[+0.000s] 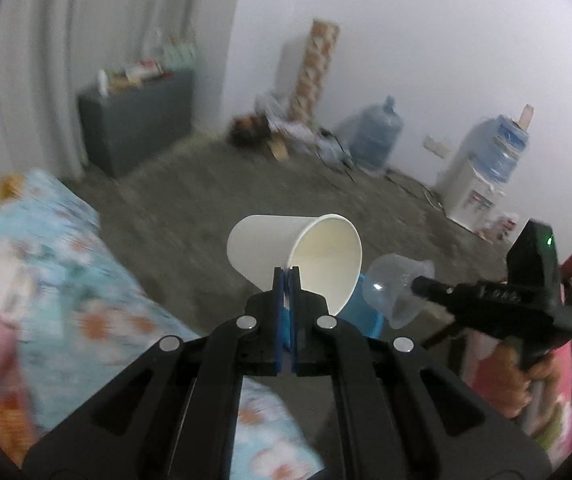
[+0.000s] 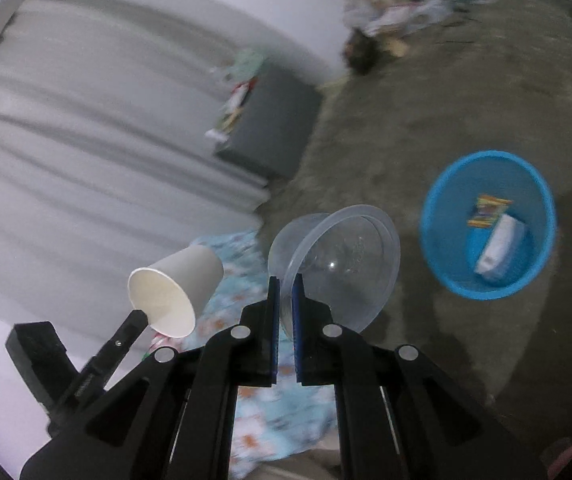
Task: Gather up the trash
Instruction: 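Carry both cups to the blue wastebasket and open both grippers, then move both grippers back over the bedspread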
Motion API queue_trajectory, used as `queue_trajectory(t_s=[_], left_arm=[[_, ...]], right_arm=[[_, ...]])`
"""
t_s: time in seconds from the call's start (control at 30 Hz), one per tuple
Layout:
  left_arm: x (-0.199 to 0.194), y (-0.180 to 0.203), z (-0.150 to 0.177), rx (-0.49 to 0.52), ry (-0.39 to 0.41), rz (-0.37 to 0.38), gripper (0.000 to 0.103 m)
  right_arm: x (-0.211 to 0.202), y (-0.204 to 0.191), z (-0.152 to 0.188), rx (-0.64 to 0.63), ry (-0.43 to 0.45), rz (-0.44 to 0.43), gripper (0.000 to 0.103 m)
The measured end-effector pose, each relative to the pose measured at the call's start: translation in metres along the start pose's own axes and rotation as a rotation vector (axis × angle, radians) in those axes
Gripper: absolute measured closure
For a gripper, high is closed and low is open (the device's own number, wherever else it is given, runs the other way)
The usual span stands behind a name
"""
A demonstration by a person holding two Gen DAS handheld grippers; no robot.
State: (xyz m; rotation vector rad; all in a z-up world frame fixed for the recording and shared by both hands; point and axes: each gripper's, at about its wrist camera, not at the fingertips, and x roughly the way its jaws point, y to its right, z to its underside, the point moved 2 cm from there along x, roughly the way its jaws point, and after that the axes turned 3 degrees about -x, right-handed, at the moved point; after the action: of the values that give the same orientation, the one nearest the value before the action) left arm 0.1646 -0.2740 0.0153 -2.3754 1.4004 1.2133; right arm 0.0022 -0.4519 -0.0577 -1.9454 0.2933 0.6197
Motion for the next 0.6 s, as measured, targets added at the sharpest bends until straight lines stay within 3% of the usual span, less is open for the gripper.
queue_trajectory(t_s=[0.3, 0.37, 0.4, 0.43, 0.5, 0.57, 0.6], left_arm=[[0.136, 0.040, 0.000, 0.039, -0.218, 0.031, 0.103], [0.165, 0.045, 0.002, 0.037, -0.249, 0.044, 0.102], [0.185, 0.046, 0.005, 0.030, -0.280, 0.059, 0.099], [0.204, 0.045, 0.009, 0.020, -0.322, 0.055, 0.089], [0.231, 0.041, 0.019, -0.006, -0.370, 0.024, 0.075], [0.244, 0.039, 0.027, -0.028, -0.405, 0.000, 0.075], [0.246, 0.038, 0.030, -0.042, -0.420, -0.001, 0.075]], right_arm=[[0.027, 0.099, -0.024, 0.159, 0.035, 0.104, 0.095], [0.036, 0.126, -0.029, 0.181, 0.024, 0.108, 0.079], [0.049, 0.149, -0.031, 0.209, 0.013, 0.130, 0.057], [0.057, 0.166, -0.031, 0.237, 0.010, 0.151, 0.048], [0.072, 0.202, -0.025, 0.288, -0.022, 0.191, 0.048], [0.081, 0.232, -0.011, 0.367, -0.062, 0.270, 0.048], [0.081, 0.239, -0.004, 0.386, -0.064, 0.264, 0.048]])
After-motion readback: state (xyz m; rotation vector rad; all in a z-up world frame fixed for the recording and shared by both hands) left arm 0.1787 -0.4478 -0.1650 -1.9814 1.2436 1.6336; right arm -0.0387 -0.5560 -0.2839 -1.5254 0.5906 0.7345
